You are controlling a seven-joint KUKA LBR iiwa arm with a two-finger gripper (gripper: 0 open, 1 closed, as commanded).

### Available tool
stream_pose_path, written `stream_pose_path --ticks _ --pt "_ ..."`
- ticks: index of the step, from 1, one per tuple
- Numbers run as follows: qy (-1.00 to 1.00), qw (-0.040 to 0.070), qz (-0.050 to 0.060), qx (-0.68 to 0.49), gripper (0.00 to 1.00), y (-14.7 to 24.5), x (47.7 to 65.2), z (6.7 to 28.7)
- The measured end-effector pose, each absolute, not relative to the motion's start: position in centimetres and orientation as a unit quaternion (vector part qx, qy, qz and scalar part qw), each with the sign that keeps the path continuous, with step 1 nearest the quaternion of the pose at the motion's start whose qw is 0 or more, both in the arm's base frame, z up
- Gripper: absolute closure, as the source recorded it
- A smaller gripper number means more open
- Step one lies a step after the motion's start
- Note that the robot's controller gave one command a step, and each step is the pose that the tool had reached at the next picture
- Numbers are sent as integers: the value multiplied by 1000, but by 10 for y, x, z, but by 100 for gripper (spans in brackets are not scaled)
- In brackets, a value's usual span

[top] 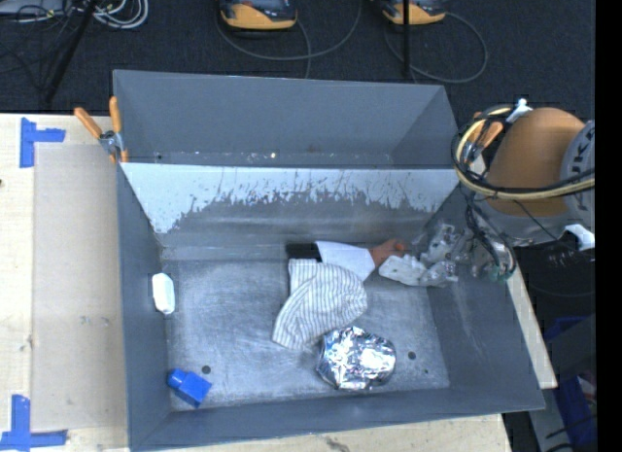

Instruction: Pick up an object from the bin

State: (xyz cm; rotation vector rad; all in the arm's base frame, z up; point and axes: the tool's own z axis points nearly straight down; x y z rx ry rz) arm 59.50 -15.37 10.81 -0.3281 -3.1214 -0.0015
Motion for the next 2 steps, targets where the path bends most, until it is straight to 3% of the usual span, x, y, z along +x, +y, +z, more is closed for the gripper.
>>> stream_pose_path --ticks 2 --pt "-995 0 0 -104 100 -154 596 137"
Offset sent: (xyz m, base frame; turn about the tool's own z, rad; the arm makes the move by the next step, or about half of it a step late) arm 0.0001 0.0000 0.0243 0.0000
